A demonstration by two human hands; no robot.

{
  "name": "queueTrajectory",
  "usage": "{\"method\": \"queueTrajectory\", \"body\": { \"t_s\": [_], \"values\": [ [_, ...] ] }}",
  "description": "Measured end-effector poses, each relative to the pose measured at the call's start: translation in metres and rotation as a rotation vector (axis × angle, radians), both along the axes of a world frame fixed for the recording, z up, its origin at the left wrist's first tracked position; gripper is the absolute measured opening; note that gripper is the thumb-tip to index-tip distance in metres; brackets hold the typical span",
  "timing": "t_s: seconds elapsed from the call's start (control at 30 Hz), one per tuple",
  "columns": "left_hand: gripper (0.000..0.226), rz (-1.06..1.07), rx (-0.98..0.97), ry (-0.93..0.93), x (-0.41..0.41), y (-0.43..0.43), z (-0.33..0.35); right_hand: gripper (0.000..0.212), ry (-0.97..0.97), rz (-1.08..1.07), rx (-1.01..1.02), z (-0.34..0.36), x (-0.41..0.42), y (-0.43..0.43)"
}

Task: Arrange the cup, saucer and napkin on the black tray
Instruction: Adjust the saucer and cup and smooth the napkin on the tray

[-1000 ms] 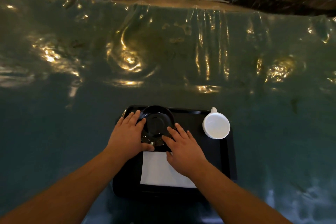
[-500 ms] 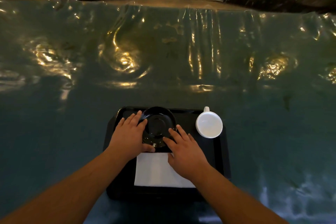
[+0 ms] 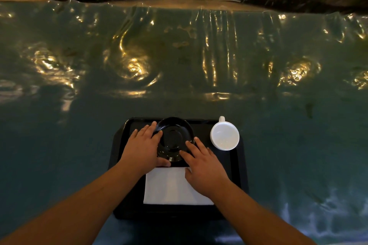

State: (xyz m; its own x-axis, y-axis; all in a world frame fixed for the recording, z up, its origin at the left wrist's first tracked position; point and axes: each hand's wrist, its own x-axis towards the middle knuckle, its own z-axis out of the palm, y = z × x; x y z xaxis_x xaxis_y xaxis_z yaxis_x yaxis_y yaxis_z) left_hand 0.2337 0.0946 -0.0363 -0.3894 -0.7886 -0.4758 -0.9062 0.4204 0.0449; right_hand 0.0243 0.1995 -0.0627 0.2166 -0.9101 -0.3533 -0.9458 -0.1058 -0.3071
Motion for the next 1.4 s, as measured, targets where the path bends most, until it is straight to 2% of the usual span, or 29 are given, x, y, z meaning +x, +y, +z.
{"method": "queueTrajectory", "body": {
  "t_s": [0.1, 0.17, 0.23, 0.3, 0.37, 0.43, 0.57, 0.63, 0.73, 0.83, 1.03, 1.23, 1.33, 1.4],
  "values": [
    [0.114, -0.008, 0.014, -0.019, -0.004, 0.0, 0.003, 0.058, -0.04, -0.011, -0.005, 0.01, 0.0, -0.001],
    [0.108, 0.01, -0.016, 0.0, -0.01, 0.0, 0.011, 0.056, -0.131, -0.048, -0.105, 0.023, -0.003, -0.003],
    [0.091, 0.039, -0.105, 0.102, -0.023, -0.002, 0.021, 0.048, -0.232, -0.135, -0.322, 0.036, -0.013, -0.004],
    [0.065, 0.042, -0.186, 0.229, -0.042, -0.006, 0.027, 0.038, -0.287, -0.335, -0.469, 0.046, -0.034, -0.004],
    [0.043, 0.113, -0.088, 0.364, -0.068, -0.007, 0.031, 0.033, -0.311, -0.594, -0.44, 0.053, -0.06, -0.004],
    [0.035, 0.225, 0.116, 0.438, -0.095, -0.007, 0.031, 0.033, -0.331, -0.805, -0.264, 0.051, -0.088, -0.007],
    [0.037, 0.31, 0.263, 0.479, -0.135, -0.007, 0.02, 0.049, -0.296, -0.96, 0.092, 0.039, -0.118, -0.011],
    [0.033, 0.308, 0.296, 0.472, -0.148, -0.009, 0.016, 0.04, -0.355, -0.991, 0.172, 0.032, -0.119, -0.01],
    [0.03, 0.312, 0.293, 0.435, -0.159, -0.013, 0.011, 0.019, -0.556, -1.087, 0.231, 0.022, -0.119, -0.01],
    [0.028, 0.367, 0.306, 0.436, -0.16, -0.016, 0.008, 0.01, -0.676, -1.118, 0.238, 0.021, -0.121, -0.012],
    [0.027, 0.412, 0.376, 0.415, -0.16, -0.011, 0.006, 0.004, -0.643, -1.025, 0.24, 0.03, -0.136, -0.026],
    [0.038, 0.333, 0.335, 0.354, -0.162, -0.011, 0.003, 0.021, -0.691, -1.044, 0.233, 0.037, -0.147, -0.037],
    [0.042, 0.318, 0.283, 0.284, -0.162, -0.014, 0.009, 0.033, -0.597, -1.046, 0.212, 0.038, -0.146, -0.039],
    [0.047, 0.301, 0.159, 0.274, -0.16, -0.014, 0.013, 0.038, -0.507, -1.022, 0.168, 0.038, -0.142, -0.035]
  ]
}}
